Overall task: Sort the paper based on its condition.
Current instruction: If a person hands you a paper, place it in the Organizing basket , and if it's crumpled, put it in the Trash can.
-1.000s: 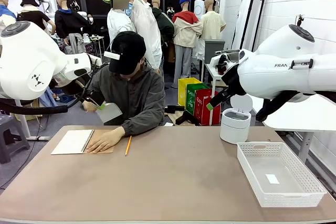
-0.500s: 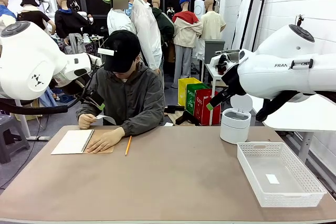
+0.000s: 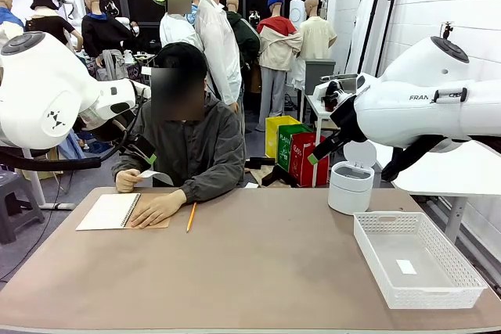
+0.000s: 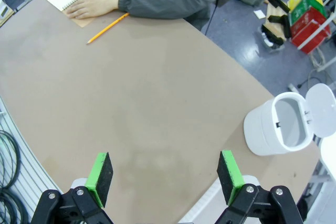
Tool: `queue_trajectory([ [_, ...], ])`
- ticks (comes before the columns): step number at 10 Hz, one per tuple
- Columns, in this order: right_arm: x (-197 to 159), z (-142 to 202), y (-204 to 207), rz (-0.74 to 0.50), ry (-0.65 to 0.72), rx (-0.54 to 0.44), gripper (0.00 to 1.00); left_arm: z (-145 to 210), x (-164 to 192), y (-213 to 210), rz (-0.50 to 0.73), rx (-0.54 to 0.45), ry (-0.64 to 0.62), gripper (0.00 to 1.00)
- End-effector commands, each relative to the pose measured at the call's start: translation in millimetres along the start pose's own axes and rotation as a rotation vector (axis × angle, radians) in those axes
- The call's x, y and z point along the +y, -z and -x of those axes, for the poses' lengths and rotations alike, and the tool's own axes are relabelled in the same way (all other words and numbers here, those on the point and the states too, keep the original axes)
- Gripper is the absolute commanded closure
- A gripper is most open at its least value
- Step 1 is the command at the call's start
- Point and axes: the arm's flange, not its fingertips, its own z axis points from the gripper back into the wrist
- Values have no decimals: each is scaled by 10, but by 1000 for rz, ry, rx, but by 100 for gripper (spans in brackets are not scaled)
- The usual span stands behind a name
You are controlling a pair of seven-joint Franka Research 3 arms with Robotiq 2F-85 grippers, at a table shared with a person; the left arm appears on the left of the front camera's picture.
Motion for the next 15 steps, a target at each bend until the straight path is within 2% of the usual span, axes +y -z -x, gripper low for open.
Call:
queue_trajectory([
  [1, -7, 2, 1, 6, -1, 4, 0, -8, 5, -6, 2, 6, -1, 0],
  [15, -7, 2, 1, 6, -1, 4, 0, -8, 5, -6, 2, 6, -1, 0],
])
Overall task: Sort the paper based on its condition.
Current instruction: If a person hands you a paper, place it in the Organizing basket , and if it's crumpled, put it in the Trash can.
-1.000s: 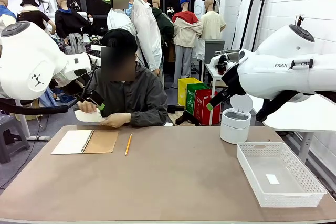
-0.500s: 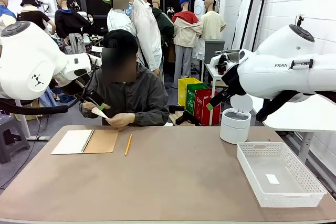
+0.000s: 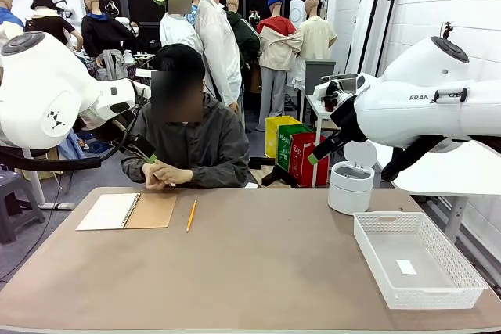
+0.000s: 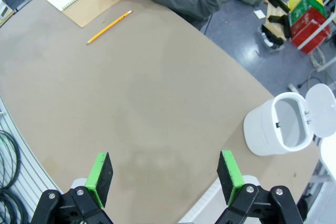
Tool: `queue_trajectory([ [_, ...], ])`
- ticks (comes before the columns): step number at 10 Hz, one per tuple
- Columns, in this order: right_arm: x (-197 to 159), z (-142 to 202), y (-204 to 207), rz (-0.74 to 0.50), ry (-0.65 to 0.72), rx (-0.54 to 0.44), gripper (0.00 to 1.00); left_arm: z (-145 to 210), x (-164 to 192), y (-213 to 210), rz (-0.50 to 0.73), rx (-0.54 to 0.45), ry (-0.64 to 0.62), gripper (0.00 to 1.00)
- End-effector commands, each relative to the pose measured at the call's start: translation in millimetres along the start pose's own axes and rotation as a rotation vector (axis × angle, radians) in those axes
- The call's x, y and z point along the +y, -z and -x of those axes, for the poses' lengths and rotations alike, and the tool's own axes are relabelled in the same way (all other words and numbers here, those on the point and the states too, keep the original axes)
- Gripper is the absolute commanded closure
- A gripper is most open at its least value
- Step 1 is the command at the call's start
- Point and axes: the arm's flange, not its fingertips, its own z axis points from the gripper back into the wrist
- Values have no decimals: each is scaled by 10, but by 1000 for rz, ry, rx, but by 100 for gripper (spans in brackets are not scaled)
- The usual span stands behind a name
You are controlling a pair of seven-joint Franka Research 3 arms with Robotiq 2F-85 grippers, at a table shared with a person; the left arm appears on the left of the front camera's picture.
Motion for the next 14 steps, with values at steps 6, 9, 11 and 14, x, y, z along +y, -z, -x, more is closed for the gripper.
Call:
queue_trajectory([
  [6, -7, 2, 1, 6, -1, 4, 0, -8, 5, -6, 2, 6, -1, 0],
  [9, -7, 2, 1, 6, -1, 4, 0, -8, 5, -6, 2, 6, -1, 0],
  [11, -7, 2, 1, 6, -1, 4, 0, -8, 5, -6, 2, 6, -1, 0],
  [14, -7, 2, 1, 6, -1, 4, 0, -8, 5, -6, 2, 6, -1, 0],
])
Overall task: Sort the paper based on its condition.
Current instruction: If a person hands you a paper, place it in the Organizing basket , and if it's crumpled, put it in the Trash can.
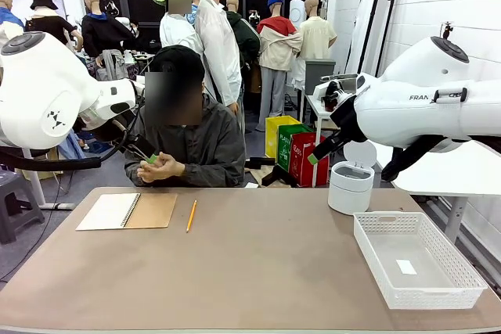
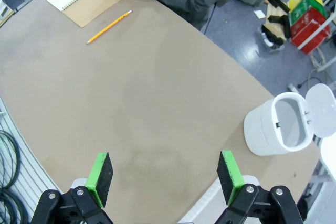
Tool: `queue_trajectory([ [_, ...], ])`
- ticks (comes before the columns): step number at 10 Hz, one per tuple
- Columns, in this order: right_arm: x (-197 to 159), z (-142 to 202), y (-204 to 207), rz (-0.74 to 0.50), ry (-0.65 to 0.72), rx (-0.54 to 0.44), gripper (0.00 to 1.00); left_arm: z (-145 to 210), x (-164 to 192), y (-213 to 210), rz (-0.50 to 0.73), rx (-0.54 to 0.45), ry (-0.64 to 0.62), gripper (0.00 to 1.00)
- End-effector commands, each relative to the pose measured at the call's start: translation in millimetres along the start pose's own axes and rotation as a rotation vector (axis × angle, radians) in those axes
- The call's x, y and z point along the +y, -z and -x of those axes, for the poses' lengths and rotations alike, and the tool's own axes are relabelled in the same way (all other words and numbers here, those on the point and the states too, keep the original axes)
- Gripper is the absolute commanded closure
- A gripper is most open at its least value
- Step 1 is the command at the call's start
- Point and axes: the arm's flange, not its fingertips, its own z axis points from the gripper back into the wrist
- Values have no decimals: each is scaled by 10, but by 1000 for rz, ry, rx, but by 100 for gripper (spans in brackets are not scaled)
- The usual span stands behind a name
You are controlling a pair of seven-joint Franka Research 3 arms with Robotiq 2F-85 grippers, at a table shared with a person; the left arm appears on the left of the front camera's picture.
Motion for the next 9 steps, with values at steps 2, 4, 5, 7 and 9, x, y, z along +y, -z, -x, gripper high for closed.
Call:
queue_trajectory([
  [2, -7, 2, 1, 6, -1, 4, 0, -8, 5, -6, 2, 6, -1, 0],
  [4, -7, 2, 1, 6, -1, 4, 0, -8, 5, -6, 2, 6, -1, 0],
  [5, -7, 2, 1, 6, -1, 4, 0, -8, 5, -6, 2, 6, -1, 0],
  [7, -7, 2, 1, 6, -1, 4, 0, -8, 5, -6, 2, 6, -1, 0],
  [9, -7, 2, 1, 6, -1, 4, 0, -8, 5, -6, 2, 6, -1, 0],
])
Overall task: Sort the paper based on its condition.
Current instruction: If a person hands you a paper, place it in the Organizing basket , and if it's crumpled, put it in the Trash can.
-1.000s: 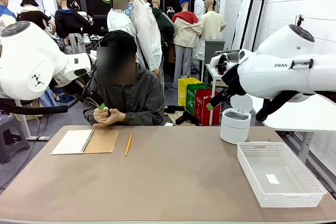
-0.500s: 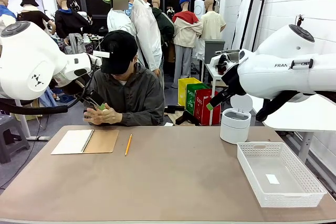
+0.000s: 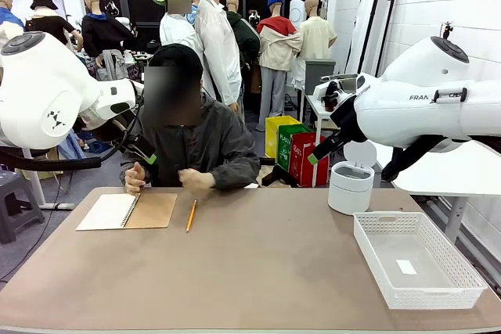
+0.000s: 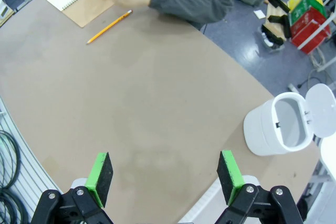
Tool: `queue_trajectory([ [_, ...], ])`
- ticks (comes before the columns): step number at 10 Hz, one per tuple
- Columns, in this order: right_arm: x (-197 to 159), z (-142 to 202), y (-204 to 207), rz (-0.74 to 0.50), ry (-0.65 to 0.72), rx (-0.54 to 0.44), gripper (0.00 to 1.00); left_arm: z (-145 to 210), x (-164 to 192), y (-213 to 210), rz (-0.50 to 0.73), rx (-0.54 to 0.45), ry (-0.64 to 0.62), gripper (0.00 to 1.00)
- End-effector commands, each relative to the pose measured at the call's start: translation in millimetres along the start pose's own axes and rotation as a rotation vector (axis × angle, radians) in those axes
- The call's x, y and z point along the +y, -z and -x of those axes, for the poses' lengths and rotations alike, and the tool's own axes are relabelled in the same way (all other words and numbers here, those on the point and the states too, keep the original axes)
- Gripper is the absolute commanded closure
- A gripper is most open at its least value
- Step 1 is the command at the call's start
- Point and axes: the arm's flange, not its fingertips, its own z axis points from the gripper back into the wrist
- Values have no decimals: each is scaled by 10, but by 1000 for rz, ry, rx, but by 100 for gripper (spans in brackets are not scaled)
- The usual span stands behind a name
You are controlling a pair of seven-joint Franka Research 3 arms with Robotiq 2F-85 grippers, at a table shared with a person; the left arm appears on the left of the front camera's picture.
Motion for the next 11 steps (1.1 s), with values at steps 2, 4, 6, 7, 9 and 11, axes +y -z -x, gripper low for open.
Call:
queue_trajectory([
  [2, -7, 2, 1, 6, -1, 4, 0, -8, 5, -6, 2, 6, -1, 0],
  [4, -7, 2, 1, 6, -1, 4, 0, -8, 5, -6, 2, 6, -1, 0],
  [6, -7, 2, 1, 6, -1, 4, 0, -8, 5, -6, 2, 6, -1, 0],
  [7, -7, 2, 1, 6, -1, 4, 0, -8, 5, -6, 2, 6, -1, 0],
  [9, -7, 2, 1, 6, -1, 4, 0, -8, 5, -6, 2, 6, -1, 0],
  [11, -7, 2, 1, 6, -1, 4, 0, -8, 5, -6, 2, 6, -1, 0],
])
